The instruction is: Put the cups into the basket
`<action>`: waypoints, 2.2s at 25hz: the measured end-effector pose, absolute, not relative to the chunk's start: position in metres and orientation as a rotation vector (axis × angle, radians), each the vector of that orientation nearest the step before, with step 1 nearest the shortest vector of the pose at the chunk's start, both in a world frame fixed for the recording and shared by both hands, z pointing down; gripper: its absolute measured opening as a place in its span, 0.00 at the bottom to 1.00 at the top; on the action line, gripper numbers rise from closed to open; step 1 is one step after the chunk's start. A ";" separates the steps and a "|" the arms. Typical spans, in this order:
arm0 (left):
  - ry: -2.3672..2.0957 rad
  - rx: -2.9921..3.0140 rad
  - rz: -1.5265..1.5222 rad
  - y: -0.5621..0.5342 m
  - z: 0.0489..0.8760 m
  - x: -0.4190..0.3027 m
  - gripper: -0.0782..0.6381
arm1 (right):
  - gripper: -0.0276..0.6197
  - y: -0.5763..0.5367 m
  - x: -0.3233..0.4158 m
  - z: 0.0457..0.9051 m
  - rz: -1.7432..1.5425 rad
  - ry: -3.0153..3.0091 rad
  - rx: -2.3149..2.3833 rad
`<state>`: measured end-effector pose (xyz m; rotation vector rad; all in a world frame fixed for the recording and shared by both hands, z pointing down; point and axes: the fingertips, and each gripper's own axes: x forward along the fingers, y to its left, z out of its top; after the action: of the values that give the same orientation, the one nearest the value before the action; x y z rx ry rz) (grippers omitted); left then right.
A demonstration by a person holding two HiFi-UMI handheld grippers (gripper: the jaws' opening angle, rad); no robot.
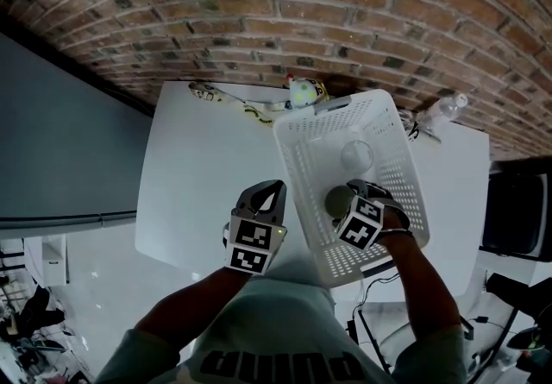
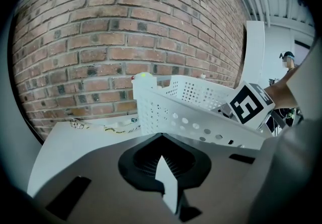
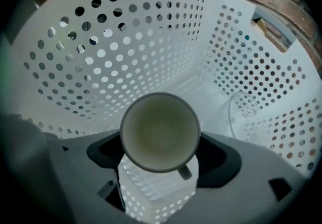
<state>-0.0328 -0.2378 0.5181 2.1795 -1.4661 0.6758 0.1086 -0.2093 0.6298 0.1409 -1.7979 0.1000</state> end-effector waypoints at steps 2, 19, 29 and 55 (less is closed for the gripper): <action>-1.462 2.184 0.673 -0.237 0.517 -0.032 0.11 | 0.67 -0.208 0.109 0.629 0.104 -1.793 0.141; -1.449 2.259 0.602 -0.223 0.492 -0.035 0.11 | 0.67 -0.218 0.109 0.527 0.121 -1.922 0.415; -1.396 2.333 0.545 -0.196 0.476 -0.030 0.11 | 0.66 -0.187 0.097 0.473 0.284 -2.054 0.815; -1.282 2.544 0.402 -0.091 0.417 -0.050 0.11 | 0.06 -0.068 0.069 0.412 0.351 -2.108 1.572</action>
<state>-0.0504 -0.0911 0.4173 2.5438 -1.2823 0.4020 0.0686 -0.0676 0.4123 1.5719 -2.1080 0.3510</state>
